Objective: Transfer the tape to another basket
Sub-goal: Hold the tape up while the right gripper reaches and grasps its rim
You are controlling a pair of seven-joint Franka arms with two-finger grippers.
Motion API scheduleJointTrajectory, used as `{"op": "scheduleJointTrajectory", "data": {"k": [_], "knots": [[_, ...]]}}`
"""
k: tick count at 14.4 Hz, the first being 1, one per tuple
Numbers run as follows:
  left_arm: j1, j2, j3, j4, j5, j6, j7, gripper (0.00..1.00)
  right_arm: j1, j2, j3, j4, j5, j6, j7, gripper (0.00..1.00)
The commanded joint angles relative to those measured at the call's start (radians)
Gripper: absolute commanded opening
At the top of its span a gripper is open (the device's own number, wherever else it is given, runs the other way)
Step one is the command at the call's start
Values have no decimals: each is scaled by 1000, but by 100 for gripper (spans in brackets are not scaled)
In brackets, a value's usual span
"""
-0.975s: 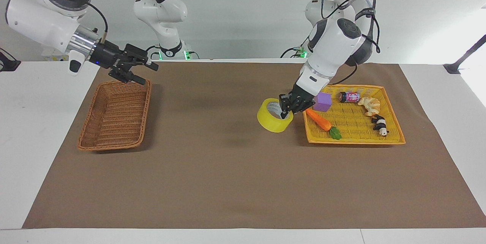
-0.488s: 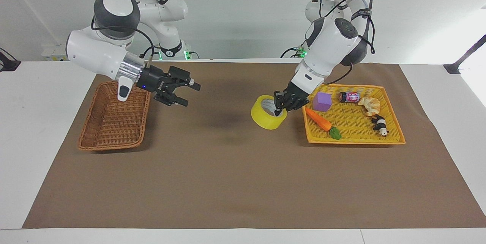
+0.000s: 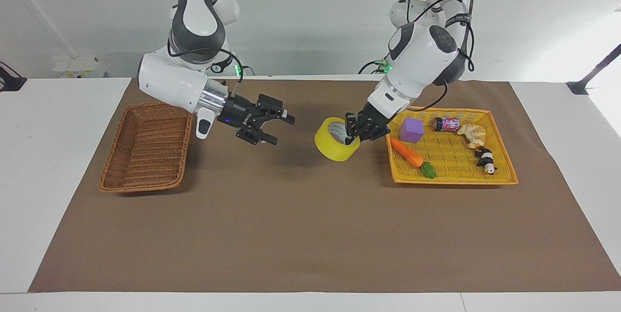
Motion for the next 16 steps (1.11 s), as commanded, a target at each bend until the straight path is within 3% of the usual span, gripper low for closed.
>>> {"op": "scheduleJointTrajectory", "data": {"k": [1,6,16], "knots": [[-10,8,10,28,-22,-25,22,0,32,-10,-4,-21,27,50,-22,100],[-10,5,12,25,-23,-48,22,0,122,16,-4,-27,130,198,-19,100],[-12,4,14,22,-23,-42,22,0,201,55,-4,-18,185,276,1,100]]}}
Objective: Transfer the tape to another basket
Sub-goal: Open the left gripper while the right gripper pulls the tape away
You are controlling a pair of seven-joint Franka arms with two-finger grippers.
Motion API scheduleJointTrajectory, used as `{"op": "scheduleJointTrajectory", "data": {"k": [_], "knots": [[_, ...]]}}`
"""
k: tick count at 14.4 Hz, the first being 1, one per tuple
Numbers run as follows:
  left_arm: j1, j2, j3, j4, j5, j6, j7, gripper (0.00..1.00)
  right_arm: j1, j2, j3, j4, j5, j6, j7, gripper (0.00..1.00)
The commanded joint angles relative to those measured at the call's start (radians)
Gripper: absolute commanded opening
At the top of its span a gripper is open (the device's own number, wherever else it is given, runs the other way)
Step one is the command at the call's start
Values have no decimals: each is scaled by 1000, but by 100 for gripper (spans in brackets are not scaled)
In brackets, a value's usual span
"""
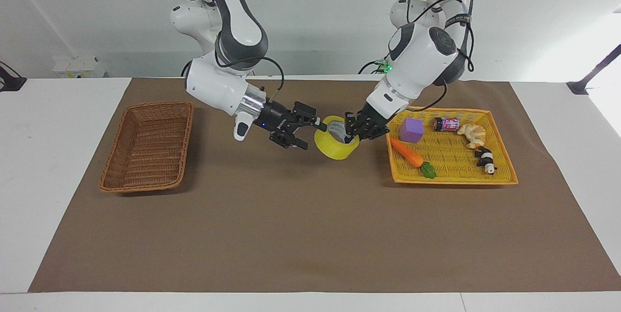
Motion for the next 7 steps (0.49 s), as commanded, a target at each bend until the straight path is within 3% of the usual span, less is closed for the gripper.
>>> {"op": "scheduleJointTrajectory", "data": {"k": [1,4,7], "knots": [[-12,3,13,23,-22,-18,18,0,16,0,-3,-1,25,18,1,100],[-12,2,13,20,-22,-23,18,0,15,0,-3,-1,24,12,0,99],[-12,0,13,17,-22,-23,19,0,15,0,-3,-2,24,14,-5,90]]}}
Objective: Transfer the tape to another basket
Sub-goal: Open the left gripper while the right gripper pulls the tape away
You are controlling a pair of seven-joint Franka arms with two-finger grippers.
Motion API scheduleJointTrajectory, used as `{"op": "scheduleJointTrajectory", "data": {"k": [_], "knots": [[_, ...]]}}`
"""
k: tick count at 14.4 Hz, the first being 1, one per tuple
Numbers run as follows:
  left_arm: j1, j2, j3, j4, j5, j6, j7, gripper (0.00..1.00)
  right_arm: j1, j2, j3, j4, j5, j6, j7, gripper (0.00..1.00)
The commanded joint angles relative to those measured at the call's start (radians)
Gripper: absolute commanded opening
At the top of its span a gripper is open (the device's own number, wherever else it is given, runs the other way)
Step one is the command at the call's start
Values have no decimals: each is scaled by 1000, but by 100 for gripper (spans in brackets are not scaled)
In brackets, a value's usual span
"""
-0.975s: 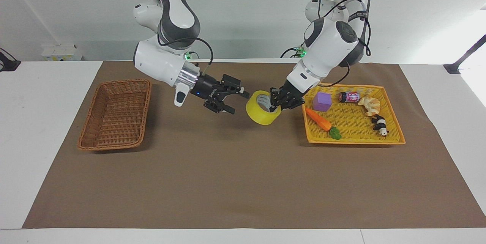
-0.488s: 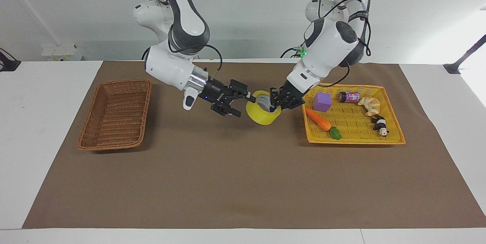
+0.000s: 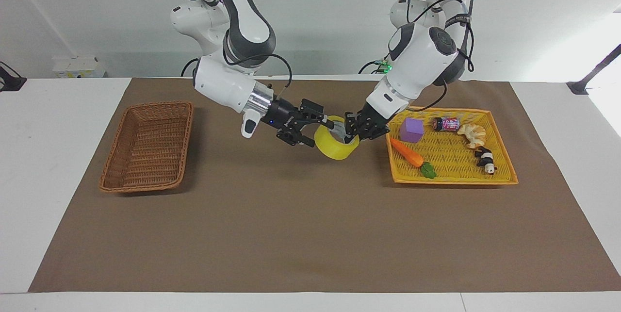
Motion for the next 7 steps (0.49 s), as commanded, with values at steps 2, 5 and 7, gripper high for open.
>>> {"op": "scheduleJointTrajectory", "data": {"k": [2,5,7], "knots": [[-12,0,15,17,-22,-22,19,0,1,0,-2,-2,20,6,-7,86],[-12,0,15,17,-22,-24,19,0,1,0,-2,-2,19,5,-9,65],[-12,0,15,17,-22,-24,19,0,-1,0,-3,-2,17,-2,-7,24]]}}
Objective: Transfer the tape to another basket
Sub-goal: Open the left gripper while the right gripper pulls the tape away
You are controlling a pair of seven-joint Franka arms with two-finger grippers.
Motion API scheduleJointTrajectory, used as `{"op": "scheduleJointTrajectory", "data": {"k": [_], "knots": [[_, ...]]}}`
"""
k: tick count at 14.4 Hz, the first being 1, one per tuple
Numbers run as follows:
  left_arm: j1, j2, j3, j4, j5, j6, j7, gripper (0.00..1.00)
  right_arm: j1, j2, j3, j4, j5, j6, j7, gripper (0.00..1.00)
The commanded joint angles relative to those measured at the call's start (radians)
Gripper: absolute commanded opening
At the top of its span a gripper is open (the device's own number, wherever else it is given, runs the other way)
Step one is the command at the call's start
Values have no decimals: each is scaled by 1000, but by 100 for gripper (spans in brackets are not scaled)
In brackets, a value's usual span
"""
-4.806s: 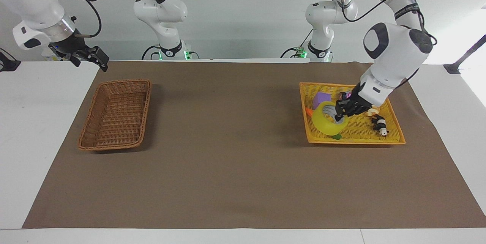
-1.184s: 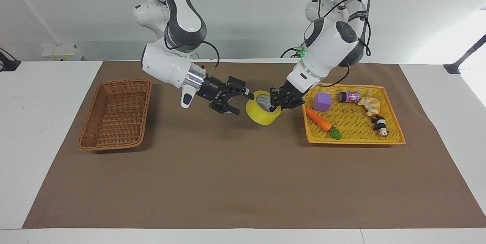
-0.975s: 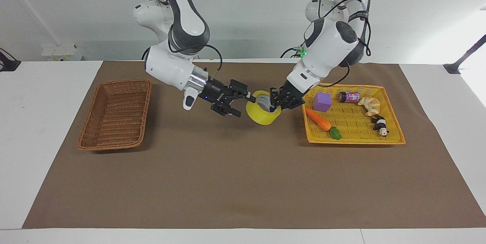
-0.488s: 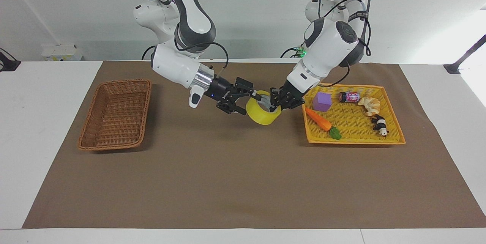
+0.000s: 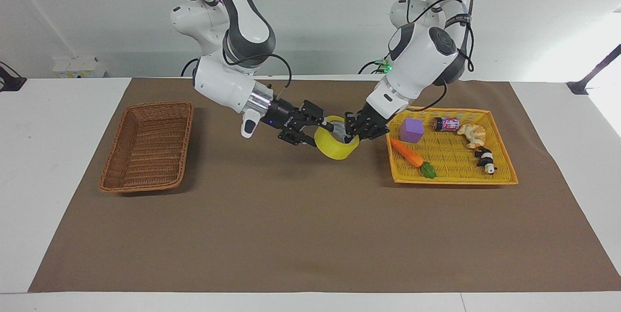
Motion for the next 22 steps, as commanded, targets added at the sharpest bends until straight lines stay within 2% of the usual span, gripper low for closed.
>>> {"op": "scheduleJointTrajectory", "data": {"k": [1,2,6,7,8,9,10,11,14,16,19,20,22], "knots": [[-12,0,15,17,-22,-22,19,0,-1,0,-1,-2,17,-3,-5,9],[-12,-2,15,16,-22,-22,19,0,-1,0,-1,-2,17,-3,-5,0],[-10,-2,15,16,-22,-23,19,0,-4,-2,-1,-2,17,-8,-5,0],[-10,-2,15,16,-22,-30,17,3,-7,-2,-1,-2,17,-9,-5,0],[-12,-2,15,16,-22,-31,11,18,-9,-2,-1,-2,17,-11,-5,0],[-14,-3,15,16,-22,-33,-1,56,-9,-2,-3,-2,17,-20,-4,0],[-14,-9,13,16,-20,-34,-23,88,-10,-3,-1,-2,17,-25,-4,0],[-10,-18,13,25,-20,-52,-46,95,-12,-3,-1,-2,17,-26,-4,0],[9,-76,27,45,-8,-167,-44,96,-27,-9,-3,-4,17,-37,-2,0],[90,-129,32,46,-5,-262,-20,97,-76,-43,-6,-28,11,-61,-2,0],[233,-201,42,52,64,-417,75,97,-263,-89,-8,-77,-10,-240,-36,0],[274,-207,45,52,92,-442,125,98,-350,-95,-9,-77,-53,-330,-41,0],[363,-212,45,52,153,-482,219,98,-548,-100,-9,-76,-215,-521,-83,0]]}}
